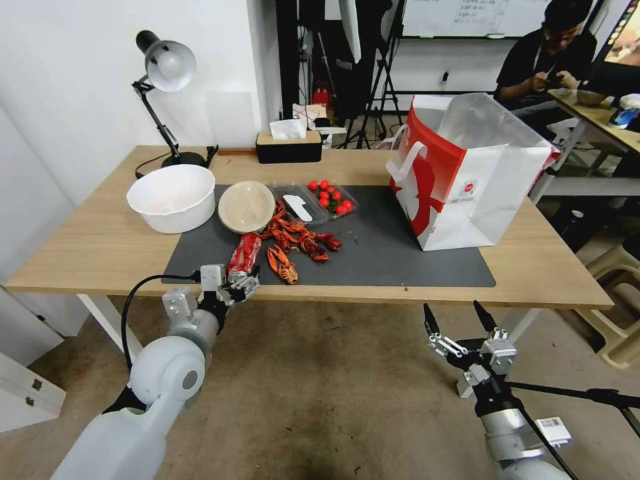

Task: Pick up the trash from the table and place it into the takeout bag.

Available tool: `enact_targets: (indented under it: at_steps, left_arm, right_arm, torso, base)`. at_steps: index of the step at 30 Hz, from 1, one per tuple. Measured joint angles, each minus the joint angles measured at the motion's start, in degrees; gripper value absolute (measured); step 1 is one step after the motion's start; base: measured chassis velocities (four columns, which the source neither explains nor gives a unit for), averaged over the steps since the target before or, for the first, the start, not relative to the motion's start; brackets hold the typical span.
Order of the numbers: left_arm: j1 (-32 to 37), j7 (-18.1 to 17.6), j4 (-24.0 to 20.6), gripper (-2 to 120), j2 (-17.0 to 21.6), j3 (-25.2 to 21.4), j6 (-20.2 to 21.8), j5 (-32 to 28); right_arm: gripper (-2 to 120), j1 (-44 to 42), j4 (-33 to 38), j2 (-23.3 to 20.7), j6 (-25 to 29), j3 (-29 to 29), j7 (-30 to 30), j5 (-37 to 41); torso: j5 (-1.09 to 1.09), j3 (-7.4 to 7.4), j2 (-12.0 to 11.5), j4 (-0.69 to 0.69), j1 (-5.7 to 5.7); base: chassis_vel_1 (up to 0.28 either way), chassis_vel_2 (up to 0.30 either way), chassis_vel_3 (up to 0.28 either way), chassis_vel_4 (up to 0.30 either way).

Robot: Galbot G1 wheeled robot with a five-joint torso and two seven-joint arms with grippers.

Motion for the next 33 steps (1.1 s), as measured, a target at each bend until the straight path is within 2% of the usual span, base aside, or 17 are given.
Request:
enact_targets:
  at_steps: [1, 3, 12, 18, 26, 28, 29, 31, 32, 33]
  left_arm:
    - [0.28, 0.05, -0.02, 54, -0.01, -0.22, -0.25, -0.16]
    - [0.45, 0.12, -0.10, 52, -0.01, -0.34, -0.50, -0.16]
    - [2.96, 1.68, -2.56, 52, 0.35, -2.64, -2.51, 0.23]
    - [5.36, 3.11, -4.37, 52, 0.69, -4.43, -4.55, 2.82]
    - [5.51, 5.22, -5.27, 52, 1.61, -5.22, -6.42, 4.27]
    - [4.77, 8.24, -5.08, 52, 2.65, -5.32, -9.03, 4.49]
    - [4.77, 8.24, -5.08, 52, 2.65, -5.32, -9.03, 4.49]
    - [3.53, 12.60, -3.98, 52, 4.51, -5.17, -12.83, 3.88]
    - [3.53, 12.60, -3.98, 52, 4.51, -5.17, -12.83, 3.88]
    - [2.67, 15.28, -3.10, 52, 5.79, -4.92, -15.14, 2.93]
  right_arm:
    - [100, -0.01, -0.04, 0.04, 0.00, -0.15, 0.09, -0.18]
    - [100, 0.00, -0.06, 0.05, 0.00, -0.21, 0.12, -0.27]
    - [100, 0.60, -0.07, 0.02, -0.47, -1.05, 0.41, -0.71]
    - [100, 1.53, -0.06, 0.00, -0.98, -2.15, 0.75, -1.12]
    - [100, 2.42, -0.06, -0.09, -1.49, -2.55, 1.04, -1.14]
    - [100, 2.58, -0.05, -0.11, -1.59, -2.54, 1.07, -1.09]
    - [100, 2.58, -0.05, -0.11, -1.59, -2.54, 1.07, -1.09]
    - [100, 2.61, -0.03, -0.11, -1.62, -2.39, 1.09, -0.95]
    - [100, 2.61, -0.03, -0.11, -1.62, -2.39, 1.09, -0.95]
    - [100, 2.61, -0.01, -0.12, -1.62, -2.31, 1.10, -0.90]
  torso:
    - [0.00, 0.00, 0.00, 0.00, 0.00]
    - [0.00, 0.00, 0.00, 0.00, 0.00]
    - [0.00, 0.00, 0.00, 0.00, 0.00]
    - [0.00, 0.00, 0.00, 0.00, 0.00]
    - [0.00, 0.00, 0.00, 0.00, 0.00]
    - [0.00, 0.00, 0.00, 0.00, 0.00]
    - [0.00, 0.00, 0.00, 0.00, 0.00]
    - [0.00, 0.00, 0.00, 0.00, 0.00]
    - [0.00, 0.00, 0.00, 0.00, 0.00]
    - [-0.01, 0.00, 0.00, 0.00, 0.00]
  base:
    - [0.000, 0.000, 0.000, 0.000]
    - [0.000, 0.000, 0.000, 0.000]
    - [0.000, 0.000, 0.000, 0.000]
    - [0.000, 0.000, 0.000, 0.000]
    - [0.000, 0.000, 0.000, 0.000]
    - [0.000, 0.000, 0.000, 0.000]
    - [0.000, 0.000, 0.000, 0.000]
    - [0.000, 0.000, 0.000, 0.000]
    - [0.000, 0.000, 0.000, 0.000]
    - [0.000, 0.000, 0.000, 0.000]
